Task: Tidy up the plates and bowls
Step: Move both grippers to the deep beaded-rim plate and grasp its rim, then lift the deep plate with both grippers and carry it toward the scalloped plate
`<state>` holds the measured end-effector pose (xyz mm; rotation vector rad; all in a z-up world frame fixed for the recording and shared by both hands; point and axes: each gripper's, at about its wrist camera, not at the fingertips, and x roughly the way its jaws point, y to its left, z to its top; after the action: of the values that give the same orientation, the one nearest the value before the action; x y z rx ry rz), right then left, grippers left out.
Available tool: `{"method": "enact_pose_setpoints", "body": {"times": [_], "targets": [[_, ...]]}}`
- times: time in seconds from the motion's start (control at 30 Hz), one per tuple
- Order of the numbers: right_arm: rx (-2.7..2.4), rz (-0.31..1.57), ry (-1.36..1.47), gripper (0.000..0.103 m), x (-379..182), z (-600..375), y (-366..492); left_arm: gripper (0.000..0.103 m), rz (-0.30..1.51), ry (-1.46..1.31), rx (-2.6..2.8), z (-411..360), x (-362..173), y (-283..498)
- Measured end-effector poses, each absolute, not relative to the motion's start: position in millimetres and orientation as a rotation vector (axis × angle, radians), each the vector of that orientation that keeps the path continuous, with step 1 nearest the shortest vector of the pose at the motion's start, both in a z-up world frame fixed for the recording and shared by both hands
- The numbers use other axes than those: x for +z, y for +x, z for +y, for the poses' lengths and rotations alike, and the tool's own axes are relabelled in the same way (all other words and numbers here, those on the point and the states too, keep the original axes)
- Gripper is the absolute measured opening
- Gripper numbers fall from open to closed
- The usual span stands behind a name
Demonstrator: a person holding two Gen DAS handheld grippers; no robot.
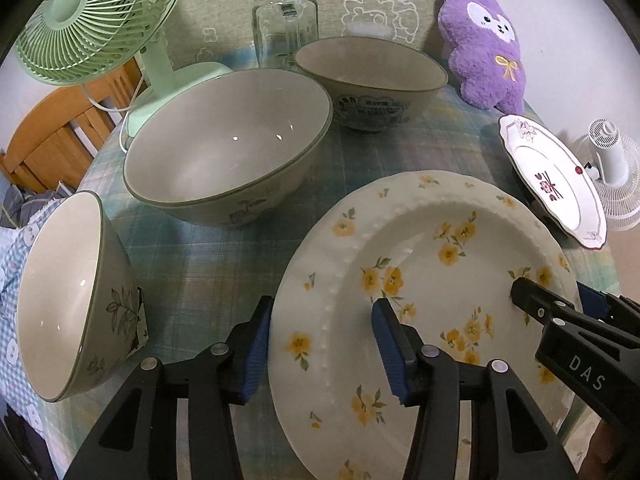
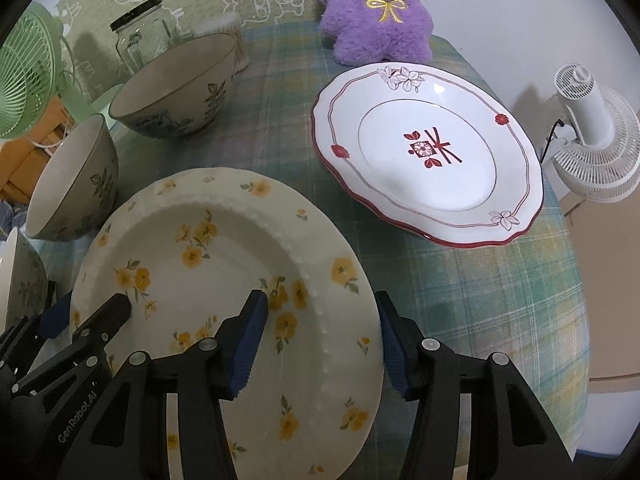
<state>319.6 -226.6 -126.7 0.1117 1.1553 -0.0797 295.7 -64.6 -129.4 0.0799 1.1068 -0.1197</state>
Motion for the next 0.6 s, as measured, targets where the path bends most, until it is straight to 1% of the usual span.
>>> {"method": "enact_pose_setpoints", "body": {"times": [0.17,0.33,0.6], "targets": [[-0.063,1.168,0.103,0.057,-127.3,-224.9,318.9,0.051,1.111,0.093,-0.129,-64.9,-129.9,293.9],[-0.04,1.195,0.083,0.057,-127.1,-223.2,320.0,0.054,1.127,0.121,-0.133,-68.4,-130.3,291.8],[-0.036,1.208,0.075,0.057,-126.6,-220.7,320.7,0.053,1.125,0.135,-0.14,-69.0,-129.8,291.7]]}}
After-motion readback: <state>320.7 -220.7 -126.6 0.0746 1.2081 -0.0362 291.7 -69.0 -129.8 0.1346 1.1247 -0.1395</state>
